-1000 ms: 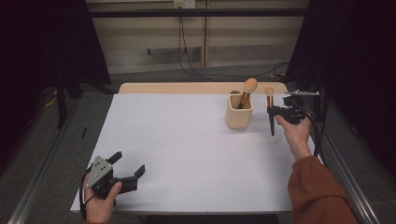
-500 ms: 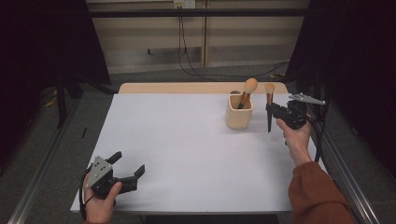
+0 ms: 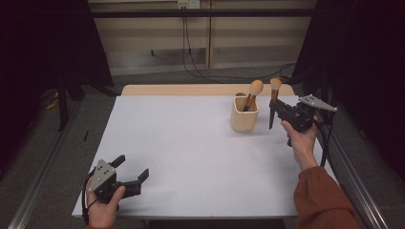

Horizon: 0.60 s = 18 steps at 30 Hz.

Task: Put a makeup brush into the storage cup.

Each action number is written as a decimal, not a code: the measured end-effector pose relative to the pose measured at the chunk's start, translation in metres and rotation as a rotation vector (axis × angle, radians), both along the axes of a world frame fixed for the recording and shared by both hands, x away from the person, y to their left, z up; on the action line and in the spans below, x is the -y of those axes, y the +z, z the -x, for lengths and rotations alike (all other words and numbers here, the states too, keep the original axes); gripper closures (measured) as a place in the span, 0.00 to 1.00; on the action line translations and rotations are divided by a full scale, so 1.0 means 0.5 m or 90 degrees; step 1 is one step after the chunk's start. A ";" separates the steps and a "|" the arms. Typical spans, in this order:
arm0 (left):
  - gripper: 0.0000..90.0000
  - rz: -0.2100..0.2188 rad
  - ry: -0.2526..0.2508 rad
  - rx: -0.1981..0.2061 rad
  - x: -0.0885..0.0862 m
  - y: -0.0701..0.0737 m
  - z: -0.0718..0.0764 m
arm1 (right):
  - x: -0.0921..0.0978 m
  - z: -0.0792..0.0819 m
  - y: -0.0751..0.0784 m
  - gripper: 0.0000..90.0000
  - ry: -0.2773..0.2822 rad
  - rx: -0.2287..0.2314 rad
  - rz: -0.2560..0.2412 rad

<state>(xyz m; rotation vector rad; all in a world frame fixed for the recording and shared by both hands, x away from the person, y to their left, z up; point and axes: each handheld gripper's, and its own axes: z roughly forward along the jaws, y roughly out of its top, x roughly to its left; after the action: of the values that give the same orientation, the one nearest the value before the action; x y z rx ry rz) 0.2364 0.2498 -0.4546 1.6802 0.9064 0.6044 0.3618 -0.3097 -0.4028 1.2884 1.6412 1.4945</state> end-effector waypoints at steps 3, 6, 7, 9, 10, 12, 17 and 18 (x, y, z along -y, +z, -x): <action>0.03 0.003 -0.001 -0.001 0.002 0.000 0.000 | -0.005 0.001 0.008 0.83 0.011 0.011 -0.008; 0.03 0.003 0.003 -0.002 0.000 -0.001 0.000 | -0.008 0.000 0.014 0.83 0.018 0.012 -0.017; 0.03 0.001 0.003 -0.002 0.000 -0.001 0.000 | -0.009 -0.001 0.017 0.83 0.020 0.010 -0.014; 0.03 0.001 0.003 -0.001 -0.001 0.000 0.000 | -0.010 -0.003 0.024 0.83 0.023 0.016 -0.016; 0.03 0.000 0.003 -0.001 -0.001 0.000 0.000 | -0.011 -0.003 0.029 0.83 0.025 0.018 -0.016; 0.03 0.001 0.003 -0.001 0.000 -0.001 0.000 | -0.014 -0.004 0.039 0.83 0.029 0.022 -0.014; 0.03 0.001 0.003 0.000 -0.001 0.000 0.000 | -0.022 -0.007 0.062 0.83 0.044 0.033 -0.012; 0.03 0.005 0.002 -0.001 -0.001 0.000 0.000 | -0.023 -0.009 0.066 0.83 0.047 0.034 -0.011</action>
<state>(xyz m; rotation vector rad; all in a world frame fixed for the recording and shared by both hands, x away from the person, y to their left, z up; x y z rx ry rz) 0.2363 0.2501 -0.4548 1.6724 0.9119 0.6018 0.3662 -0.2980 -0.3700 1.1993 1.6610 1.5765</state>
